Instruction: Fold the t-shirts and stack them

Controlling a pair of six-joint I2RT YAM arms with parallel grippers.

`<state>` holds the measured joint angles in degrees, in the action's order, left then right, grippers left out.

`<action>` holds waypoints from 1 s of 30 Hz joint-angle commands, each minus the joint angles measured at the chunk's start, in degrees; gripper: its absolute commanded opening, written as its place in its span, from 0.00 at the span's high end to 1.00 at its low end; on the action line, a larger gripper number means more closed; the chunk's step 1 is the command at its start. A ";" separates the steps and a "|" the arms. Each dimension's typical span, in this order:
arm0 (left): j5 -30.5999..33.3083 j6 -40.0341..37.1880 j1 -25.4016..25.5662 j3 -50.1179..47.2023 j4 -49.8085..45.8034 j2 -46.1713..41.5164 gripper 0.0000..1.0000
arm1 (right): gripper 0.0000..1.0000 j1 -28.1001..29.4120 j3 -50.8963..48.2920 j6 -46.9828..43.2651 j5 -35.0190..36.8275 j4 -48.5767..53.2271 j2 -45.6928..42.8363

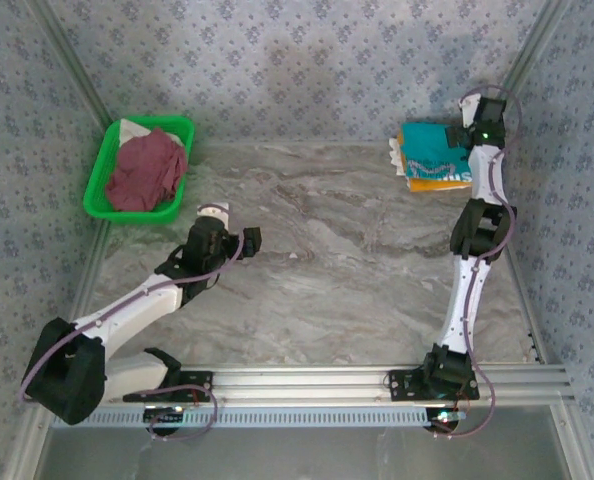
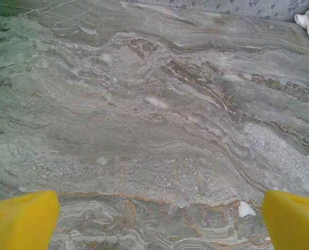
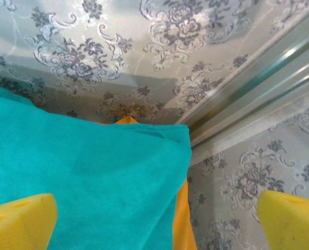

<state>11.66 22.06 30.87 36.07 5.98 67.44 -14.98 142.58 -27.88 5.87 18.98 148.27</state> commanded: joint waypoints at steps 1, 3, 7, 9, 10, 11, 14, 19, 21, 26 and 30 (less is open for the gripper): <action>1.47 -1.08 0.33 1.44 1.57 -0.96 0.00 | 0.00 -0.04 -9.61 2.85 3.27 -9.64 -8.96; 1.89 -1.47 0.32 1.20 1.62 -1.97 0.00 | 0.00 -0.05 -15.14 4.46 4.39 -13.53 -12.12; 2.87 -2.55 0.25 0.71 1.32 -5.01 0.00 | 0.00 0.13 -24.29 9.46 3.67 -14.01 -18.76; 3.55 -3.42 0.26 0.08 2.07 -6.67 0.00 | 0.00 0.13 -30.42 12.55 1.06 -15.47 -23.17; 4.05 -3.88 0.24 -0.56 3.04 -7.68 0.00 | 0.00 0.17 -34.82 14.19 -0.27 -16.73 -25.48; 4.70 -4.21 0.15 -1.37 4.21 -8.79 0.00 | 0.00 0.37 -38.49 15.64 -1.10 -17.97 -28.40; 5.55 -5.77 -0.18 -5.12 9.38 -12.46 0.00 | 0.00 1.60 -48.77 18.74 -0.76 -19.07 -35.52; 10.89 -10.44 -0.82 -10.83 14.64 -17.62 0.00 | 0.00 6.61 -63.53 22.80 5.07 -16.08 -50.01; 14.11 -14.62 -1.36 -12.72 16.18 -19.31 0.00 | 0.00 10.57 -71.27 23.22 7.90 -15.88 -57.20; 19.44 -26.75 -4.09 -18.97 25.75 -21.17 0.00 | 0.00 19.29 -93.37 25.04 13.50 -20.17 -74.49; 19.70 -23.61 -12.40 -24.17 31.85 -18.40 0.00 | 0.00 21.31 -108.48 24.66 15.60 -27.24 -85.50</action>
<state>28.23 -0.23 23.35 14.28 30.33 47.48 6.26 41.25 -4.86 16.49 -2.90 66.92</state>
